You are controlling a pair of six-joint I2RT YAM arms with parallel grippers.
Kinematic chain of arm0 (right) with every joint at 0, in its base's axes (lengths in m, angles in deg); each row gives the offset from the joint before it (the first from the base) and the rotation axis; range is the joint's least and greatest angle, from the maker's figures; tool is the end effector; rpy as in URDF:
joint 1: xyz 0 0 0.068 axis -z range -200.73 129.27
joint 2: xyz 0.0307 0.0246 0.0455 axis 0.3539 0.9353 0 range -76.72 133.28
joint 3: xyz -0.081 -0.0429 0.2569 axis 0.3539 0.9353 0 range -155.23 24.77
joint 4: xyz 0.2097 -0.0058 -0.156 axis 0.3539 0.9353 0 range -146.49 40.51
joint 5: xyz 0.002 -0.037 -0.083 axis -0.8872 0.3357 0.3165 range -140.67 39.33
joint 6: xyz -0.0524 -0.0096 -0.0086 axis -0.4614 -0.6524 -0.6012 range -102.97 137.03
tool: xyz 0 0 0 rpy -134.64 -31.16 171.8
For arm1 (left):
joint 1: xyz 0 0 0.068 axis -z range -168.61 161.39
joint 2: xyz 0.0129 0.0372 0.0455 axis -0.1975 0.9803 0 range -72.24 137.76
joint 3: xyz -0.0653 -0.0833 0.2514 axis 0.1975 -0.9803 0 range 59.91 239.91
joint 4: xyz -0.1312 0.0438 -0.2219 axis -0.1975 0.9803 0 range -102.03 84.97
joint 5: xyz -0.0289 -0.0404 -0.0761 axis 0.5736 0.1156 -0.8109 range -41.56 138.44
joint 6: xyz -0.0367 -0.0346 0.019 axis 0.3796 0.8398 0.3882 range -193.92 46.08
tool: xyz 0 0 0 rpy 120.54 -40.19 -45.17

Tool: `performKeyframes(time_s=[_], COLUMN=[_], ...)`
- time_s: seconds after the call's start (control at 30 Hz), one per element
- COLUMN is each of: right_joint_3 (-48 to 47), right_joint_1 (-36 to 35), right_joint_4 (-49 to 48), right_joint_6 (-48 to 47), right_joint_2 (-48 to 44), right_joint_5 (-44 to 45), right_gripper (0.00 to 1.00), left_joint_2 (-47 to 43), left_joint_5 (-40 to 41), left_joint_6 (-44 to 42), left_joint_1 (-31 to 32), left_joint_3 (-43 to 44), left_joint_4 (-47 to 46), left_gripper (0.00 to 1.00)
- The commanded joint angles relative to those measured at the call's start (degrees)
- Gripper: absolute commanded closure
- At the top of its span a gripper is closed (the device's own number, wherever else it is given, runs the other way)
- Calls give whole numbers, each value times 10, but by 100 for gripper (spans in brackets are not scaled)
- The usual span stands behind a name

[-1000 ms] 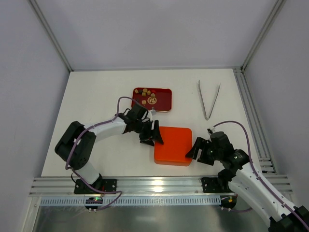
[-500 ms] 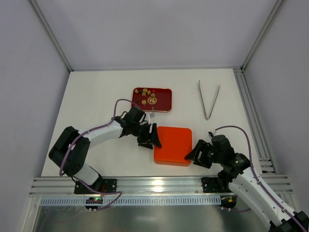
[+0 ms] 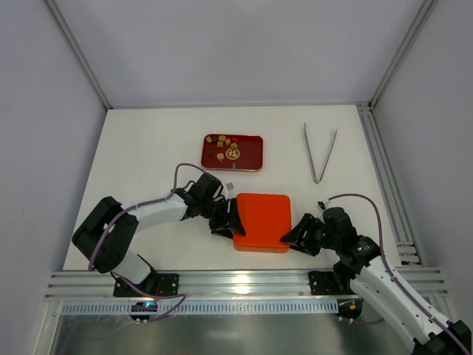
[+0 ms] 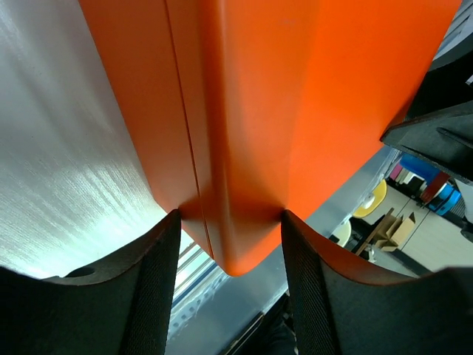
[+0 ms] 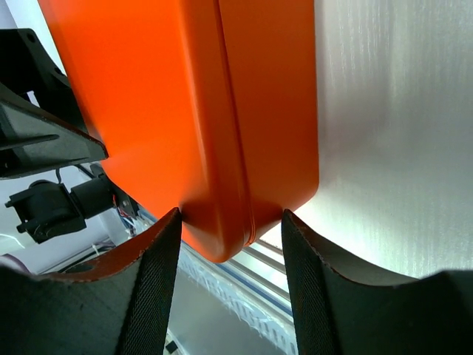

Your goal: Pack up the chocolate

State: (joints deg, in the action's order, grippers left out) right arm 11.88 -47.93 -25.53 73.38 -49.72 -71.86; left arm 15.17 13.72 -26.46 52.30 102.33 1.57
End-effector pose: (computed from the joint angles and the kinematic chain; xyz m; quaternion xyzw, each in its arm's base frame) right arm 0.0943 0.0630 0.1558 0.1606 0.8968 0.3769 0.1668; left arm 0.1966 -0.1971 0.1583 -0.0281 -0.9220 0.3860 0.0150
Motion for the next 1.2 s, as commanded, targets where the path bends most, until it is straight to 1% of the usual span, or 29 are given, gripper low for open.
performKeyframes(time_s=[0.0, 0.3, 0.5, 0.57, 0.6, 0.63, 0.67, 0.7, 0.73, 0.8, 0.97, 1.1, 1.13, 1.17], right_joint_3=[31, 34, 36, 25, 18, 10, -8, -18, -36, -54, -113, -170, -194, -209], right_joint_1=[-7, -21, -22, -22, -22, -22, -22, -22, -23, -22, -22, -22, -22, -22], right_joint_4=[-2, -37, -43, -34, -16, -6, 5, 23, 31, 50, 79, 92, 92, 92], right_joint_6=[2, -2, -3, -10, -17, -21, -26, -30, -40, -47, -70, -98, -106, -130], right_joint_2=[21, 66, 74, 73, 66, 60, 56, 50, 49, 51, 47, 54, 61, 88], right_joint_5=[26, 46, 51, 51, 58, 64, 69, 77, 88, 91, 98, 108, 114, 135], right_gripper=[52, 72, 79, 77, 74, 65, 60, 52, 49, 48, 43, 37, 36, 35], left_joint_2=[12, 31, 37, 33, 30, 27, 23, 14, 8, -7, -47, -66, -64, -61], left_joint_5=[23, 21, 17, 17, 17, 17, 20, 24, 26, 28, 29, 27, 31, 32], left_joint_6=[31, 38, 39, 39, 39, 39, 35, 33, 28, 17, -9, -25, -25, -26], left_joint_1=[26, 32, 33, 32, 32, 32, 31, 30, 30, 24, -15, -46, -50, -58], left_joint_3=[-15, -10, -6, -4, -3, -3, 1, 6, 13, 21, 51, 73, 80, 84], left_joint_4=[-56, -72, -76, -75, -74, -68, -62, -57, -40, -25, 32, 55, 56, 57], left_gripper=[48, 53, 57, 58, 57, 56, 54, 53, 50, 47, 38, 37, 36, 36])
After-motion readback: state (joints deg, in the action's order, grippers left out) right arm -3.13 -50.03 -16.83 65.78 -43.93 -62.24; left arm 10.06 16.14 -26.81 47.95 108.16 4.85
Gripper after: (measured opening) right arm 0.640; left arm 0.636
